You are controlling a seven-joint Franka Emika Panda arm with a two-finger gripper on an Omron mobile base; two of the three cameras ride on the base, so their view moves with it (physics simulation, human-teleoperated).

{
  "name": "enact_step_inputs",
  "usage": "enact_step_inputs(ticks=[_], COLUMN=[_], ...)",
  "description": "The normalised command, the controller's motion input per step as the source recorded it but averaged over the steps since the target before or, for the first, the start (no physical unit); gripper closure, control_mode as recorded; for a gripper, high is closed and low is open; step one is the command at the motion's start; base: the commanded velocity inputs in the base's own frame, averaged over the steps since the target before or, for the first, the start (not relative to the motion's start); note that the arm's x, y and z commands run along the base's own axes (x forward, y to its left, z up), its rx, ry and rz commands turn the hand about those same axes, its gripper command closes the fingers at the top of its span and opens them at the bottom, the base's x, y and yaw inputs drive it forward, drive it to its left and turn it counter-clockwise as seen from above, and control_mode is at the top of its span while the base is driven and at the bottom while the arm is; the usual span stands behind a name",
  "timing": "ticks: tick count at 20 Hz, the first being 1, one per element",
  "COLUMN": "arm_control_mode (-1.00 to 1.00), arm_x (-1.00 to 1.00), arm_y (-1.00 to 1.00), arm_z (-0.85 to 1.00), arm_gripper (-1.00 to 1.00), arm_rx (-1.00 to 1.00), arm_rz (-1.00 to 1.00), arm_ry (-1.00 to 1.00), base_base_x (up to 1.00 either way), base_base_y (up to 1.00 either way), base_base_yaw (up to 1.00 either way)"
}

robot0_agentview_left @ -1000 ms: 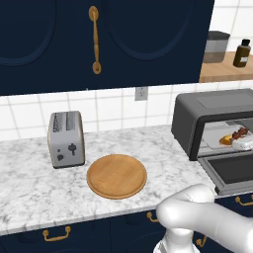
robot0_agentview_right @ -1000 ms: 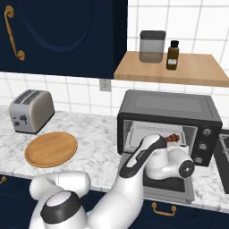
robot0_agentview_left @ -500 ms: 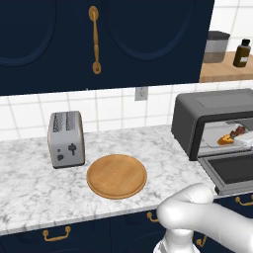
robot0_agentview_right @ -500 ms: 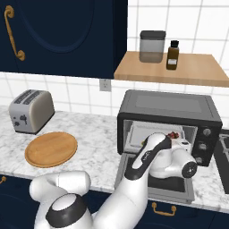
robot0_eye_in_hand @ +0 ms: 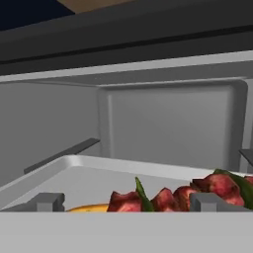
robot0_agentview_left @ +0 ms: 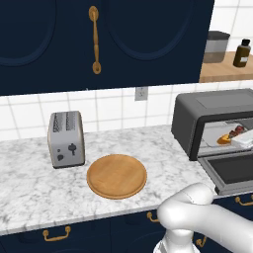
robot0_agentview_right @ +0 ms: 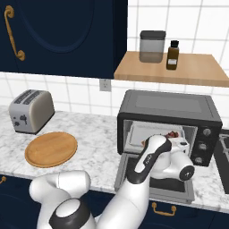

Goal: Pick up the kebab skewer and baguette bread, and place them inside the toaster oven. Close the toaster oven door and start by setting the timer.

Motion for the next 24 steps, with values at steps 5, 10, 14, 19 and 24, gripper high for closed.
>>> enact_step_inputs(ticks=[5,10,14,19,24], arm_control_mode=[-1.00,-1.00,-1.00,-1.00,-1.00], arm_x=[0.11,0.43,0.58,-0.17,-1.00], arm_y=[0.02,0.23,0.36,0.05,-0.54], arm_z=[0.00,0.00,0.00,0.00,0.02], arm_gripper=[-1.00,-1.00,-1.00,-1.00,-1.00], arm_rx=[0.00,0.00,0.00,0.00,0.00], arm_rz=[0.00,0.00,0.00,0.00,0.00], arm_ry=[0.00,0.00,0.00,-0.07,-0.17], base_base_x=[0.00,0.00,0.00,0.00,0.00], base_base_y=[0.00,0.00,0.00,0.00,0.00], base_base_yaw=[0.00,0.00,0.00,0.00,0.00])
